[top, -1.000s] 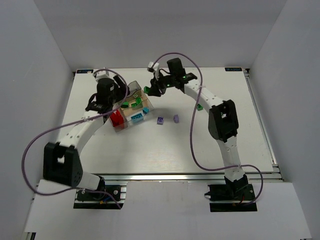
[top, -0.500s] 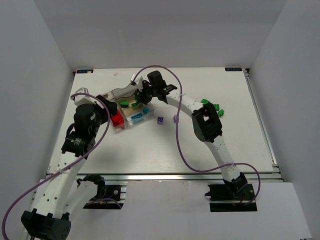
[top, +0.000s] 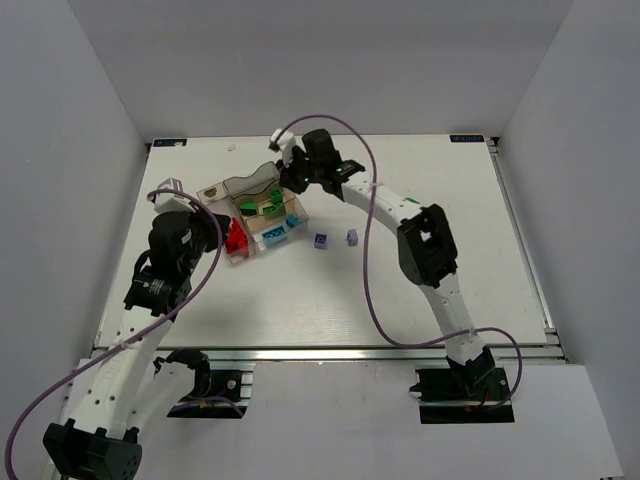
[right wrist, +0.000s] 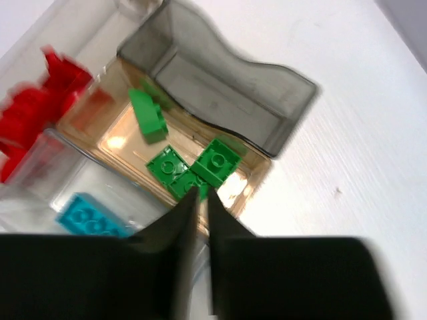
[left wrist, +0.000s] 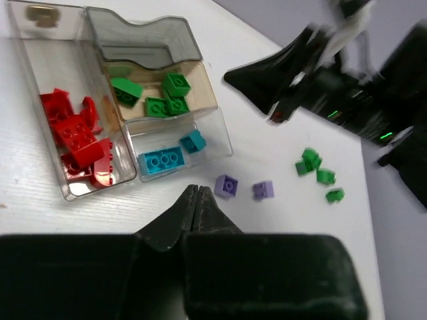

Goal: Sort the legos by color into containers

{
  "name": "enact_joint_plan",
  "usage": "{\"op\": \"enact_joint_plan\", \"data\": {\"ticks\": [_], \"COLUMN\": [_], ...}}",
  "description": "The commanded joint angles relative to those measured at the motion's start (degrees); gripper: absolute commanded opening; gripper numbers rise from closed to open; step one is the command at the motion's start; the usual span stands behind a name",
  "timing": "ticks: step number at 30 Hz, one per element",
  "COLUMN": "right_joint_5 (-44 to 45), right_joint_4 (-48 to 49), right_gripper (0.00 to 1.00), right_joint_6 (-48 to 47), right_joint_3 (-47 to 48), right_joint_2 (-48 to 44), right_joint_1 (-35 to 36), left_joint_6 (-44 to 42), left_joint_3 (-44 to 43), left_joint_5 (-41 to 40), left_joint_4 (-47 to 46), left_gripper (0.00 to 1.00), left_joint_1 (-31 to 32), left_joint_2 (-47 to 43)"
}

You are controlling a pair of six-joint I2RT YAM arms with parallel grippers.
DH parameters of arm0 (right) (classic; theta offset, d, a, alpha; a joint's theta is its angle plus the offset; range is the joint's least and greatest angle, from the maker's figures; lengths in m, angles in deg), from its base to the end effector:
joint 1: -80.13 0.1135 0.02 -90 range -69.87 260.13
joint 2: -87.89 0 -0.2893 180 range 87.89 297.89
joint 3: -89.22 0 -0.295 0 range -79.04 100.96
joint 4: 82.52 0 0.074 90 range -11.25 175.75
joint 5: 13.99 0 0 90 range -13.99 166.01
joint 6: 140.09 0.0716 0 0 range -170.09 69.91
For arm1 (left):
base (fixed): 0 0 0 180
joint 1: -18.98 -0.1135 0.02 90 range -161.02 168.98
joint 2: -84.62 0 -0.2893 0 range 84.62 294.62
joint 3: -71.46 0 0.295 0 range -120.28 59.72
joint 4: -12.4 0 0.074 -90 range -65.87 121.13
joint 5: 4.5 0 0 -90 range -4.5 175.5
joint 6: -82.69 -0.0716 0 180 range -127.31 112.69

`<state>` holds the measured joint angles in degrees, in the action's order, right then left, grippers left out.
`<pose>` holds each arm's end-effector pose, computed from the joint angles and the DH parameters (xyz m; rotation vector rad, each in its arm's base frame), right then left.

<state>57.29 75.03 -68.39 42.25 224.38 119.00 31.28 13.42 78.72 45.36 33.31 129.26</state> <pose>0.4931 0.4270 0.2329 -1.1558 1.6832 0.5564 0.2325 -0.0507 0.3366 -0.4872 1.8807 -0.5076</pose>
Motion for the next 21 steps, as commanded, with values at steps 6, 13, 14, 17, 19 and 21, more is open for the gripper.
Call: {"op": "enact_joint_plan", "data": {"ticks": [6, 13, 14, 17, 19, 21], "right_joint_5": [5.3, 0.8, 0.8, 1.6, 3.3, 3.9], "right_joint_4": [-3.4, -15.6, -19.9, -25.2, -31.9, -39.1], "right_gripper": [0.0, 0.8, 0.89, 0.89, 0.89, 0.89], "right_joint_6": [22.4, 15.2, 11.1, 2.4, -1.8, -8.2], "right_joint_3": [-14.4, -26.1, -25.7, -23.8, -20.4, -17.6], "right_joint_2": [-24.0, -30.0, -29.8, -28.6, -25.7, -21.5], "right_joint_1": [-12.3, -26.6, -27.3, -31.1, -32.8, -35.1], "left_joint_6": [-0.9, 0.3, 0.6, 1.9, 2.6, 3.6], "left_joint_3": [1.8, 3.9, 4.4, 5.6, 6.3, 6.8], "left_joint_5": [21.3, 29.2, 29.5, 30.4, 30.7, 31.0], "left_joint_4": [-11.5, -18.7, -20.3, -22.9, -23.5, -24.5], "left_gripper": [0.06, 0.59, 0.59, 0.65, 0.66, 0.66], "left_joint_1": [-0.2, 1.0, 1.0, 1.0, 1.0, 1.0], "left_joint_2": [7.6, 12.0, 12.1, 12.5, 12.6, 12.7]}}
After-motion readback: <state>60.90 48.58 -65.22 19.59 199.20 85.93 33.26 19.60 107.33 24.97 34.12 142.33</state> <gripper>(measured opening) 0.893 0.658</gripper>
